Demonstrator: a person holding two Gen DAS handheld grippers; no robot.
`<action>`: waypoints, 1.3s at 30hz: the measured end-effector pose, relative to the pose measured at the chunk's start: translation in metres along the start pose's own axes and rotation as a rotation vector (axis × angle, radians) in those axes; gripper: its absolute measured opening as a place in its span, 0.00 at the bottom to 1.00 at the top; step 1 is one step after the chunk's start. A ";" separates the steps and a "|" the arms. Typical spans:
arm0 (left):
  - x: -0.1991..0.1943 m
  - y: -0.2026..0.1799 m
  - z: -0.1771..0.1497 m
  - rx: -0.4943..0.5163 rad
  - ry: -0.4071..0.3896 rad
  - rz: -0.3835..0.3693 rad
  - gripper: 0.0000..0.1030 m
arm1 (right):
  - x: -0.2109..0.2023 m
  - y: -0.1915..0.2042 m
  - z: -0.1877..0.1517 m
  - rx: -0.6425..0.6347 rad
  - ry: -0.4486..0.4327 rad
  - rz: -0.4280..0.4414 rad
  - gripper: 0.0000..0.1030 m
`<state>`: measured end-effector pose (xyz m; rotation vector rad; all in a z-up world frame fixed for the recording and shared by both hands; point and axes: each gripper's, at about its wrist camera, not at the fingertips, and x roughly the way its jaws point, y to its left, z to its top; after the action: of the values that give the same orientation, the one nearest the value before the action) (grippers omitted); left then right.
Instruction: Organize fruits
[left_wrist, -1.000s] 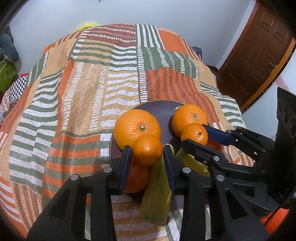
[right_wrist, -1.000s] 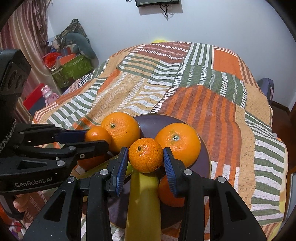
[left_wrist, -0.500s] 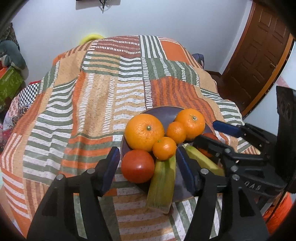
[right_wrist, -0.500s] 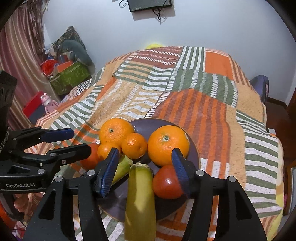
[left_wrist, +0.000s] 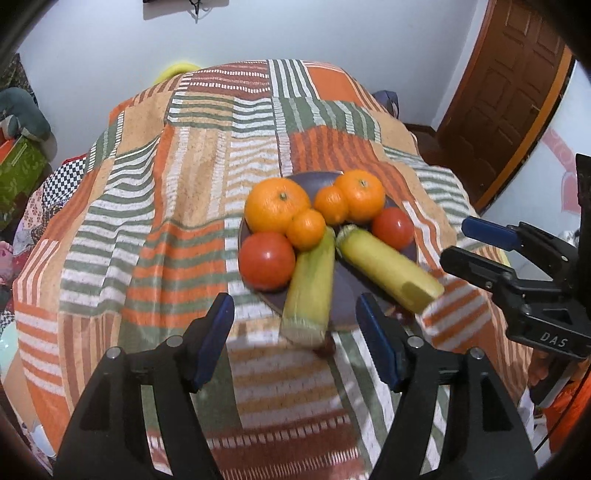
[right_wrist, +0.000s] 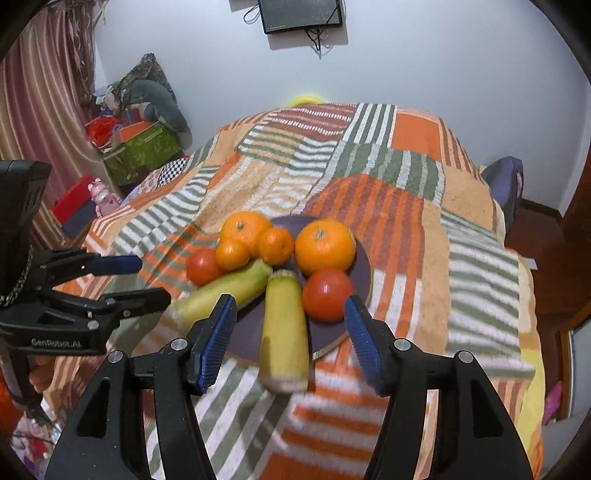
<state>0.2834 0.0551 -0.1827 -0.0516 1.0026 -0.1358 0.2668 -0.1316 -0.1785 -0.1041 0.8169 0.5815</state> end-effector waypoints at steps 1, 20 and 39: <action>-0.001 -0.002 -0.004 0.002 0.005 -0.002 0.66 | -0.002 0.000 -0.005 0.002 0.008 0.002 0.56; 0.049 -0.021 -0.044 0.009 0.176 -0.045 0.64 | 0.028 -0.002 -0.058 0.051 0.171 0.049 0.49; 0.072 -0.018 -0.035 -0.077 0.161 -0.069 0.31 | 0.052 0.011 -0.055 0.008 0.166 0.060 0.21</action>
<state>0.2901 0.0277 -0.2599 -0.1478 1.1675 -0.1662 0.2531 -0.1158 -0.2522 -0.1218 0.9866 0.6317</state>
